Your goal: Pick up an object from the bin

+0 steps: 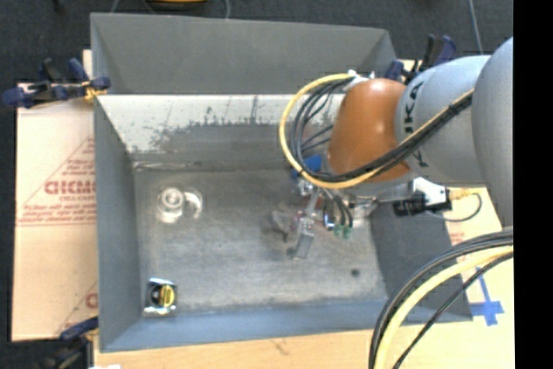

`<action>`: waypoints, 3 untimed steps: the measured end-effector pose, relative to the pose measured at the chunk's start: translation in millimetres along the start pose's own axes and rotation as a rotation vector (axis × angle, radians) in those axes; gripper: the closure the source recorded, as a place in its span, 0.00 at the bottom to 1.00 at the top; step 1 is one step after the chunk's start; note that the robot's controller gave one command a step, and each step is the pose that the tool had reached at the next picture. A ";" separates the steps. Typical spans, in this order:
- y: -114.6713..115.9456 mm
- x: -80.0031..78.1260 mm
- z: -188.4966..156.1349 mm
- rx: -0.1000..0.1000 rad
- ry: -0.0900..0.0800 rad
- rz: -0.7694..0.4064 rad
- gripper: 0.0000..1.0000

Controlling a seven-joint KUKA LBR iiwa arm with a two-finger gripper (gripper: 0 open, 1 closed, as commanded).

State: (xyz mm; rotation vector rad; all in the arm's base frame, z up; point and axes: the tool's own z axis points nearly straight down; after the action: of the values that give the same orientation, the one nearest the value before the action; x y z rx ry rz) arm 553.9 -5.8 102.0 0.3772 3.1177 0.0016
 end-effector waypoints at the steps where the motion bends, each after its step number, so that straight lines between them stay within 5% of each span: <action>1: -17.3 5.6 1.8 0.002 0.001 0.122 0.00; 2: -16.7 -4.0 32.5 0.001 0.004 0.270 0.00; 3: -7.6 16.9 31.9 0.002 0.003 0.435 0.00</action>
Offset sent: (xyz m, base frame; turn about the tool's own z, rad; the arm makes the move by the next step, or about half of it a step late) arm -0.0099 -0.0144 -0.0020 0.1236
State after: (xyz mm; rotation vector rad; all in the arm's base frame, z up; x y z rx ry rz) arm 535.7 -9.1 70.1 1.0426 2.9655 0.0000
